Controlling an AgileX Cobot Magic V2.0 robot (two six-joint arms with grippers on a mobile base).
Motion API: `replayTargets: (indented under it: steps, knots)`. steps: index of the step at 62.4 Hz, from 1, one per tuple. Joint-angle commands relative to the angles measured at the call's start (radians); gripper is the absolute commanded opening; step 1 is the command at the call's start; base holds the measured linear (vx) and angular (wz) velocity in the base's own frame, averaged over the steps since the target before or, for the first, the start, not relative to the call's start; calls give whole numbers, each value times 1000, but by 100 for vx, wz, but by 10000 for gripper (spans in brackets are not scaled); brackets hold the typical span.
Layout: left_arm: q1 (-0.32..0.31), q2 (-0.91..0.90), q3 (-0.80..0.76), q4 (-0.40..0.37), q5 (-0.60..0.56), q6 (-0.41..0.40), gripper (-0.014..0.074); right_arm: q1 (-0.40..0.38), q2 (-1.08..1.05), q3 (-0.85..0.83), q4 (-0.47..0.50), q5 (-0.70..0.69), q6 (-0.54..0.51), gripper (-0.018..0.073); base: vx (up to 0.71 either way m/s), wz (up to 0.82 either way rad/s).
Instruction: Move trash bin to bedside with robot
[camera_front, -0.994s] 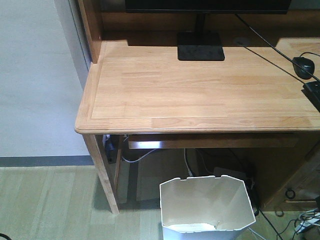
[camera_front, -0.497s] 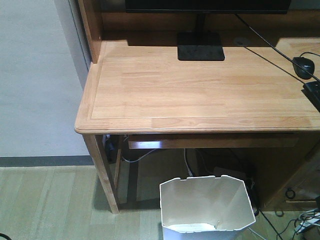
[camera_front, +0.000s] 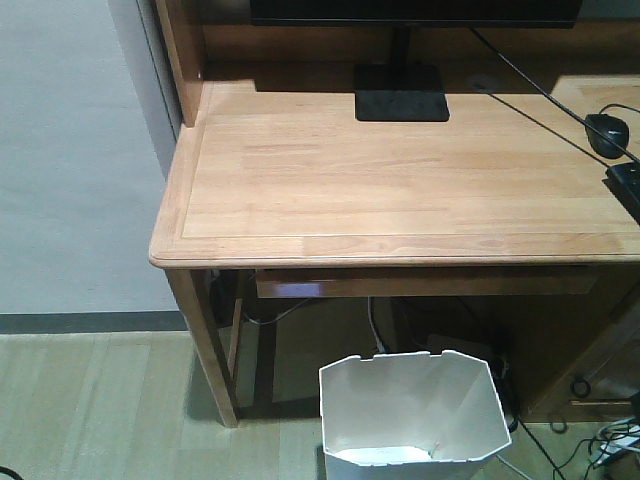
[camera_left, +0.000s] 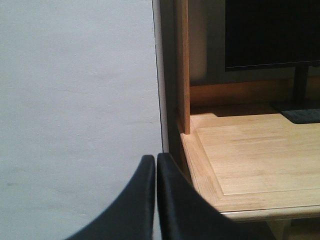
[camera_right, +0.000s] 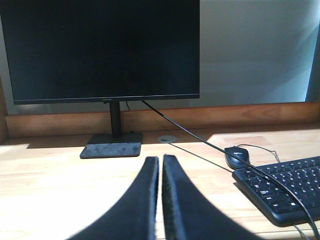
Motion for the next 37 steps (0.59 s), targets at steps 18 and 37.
replayTargets:
  steps: [18,37]
  knots:
    - [-6,-14,12,-9,-74,-14,-6,0,147,-182,-5,-69,-56,-8,0,0]
    - [-6,-14,12,-9,-74,-14,-6,0,508,-451,-4,126,-87,-8,0,0]
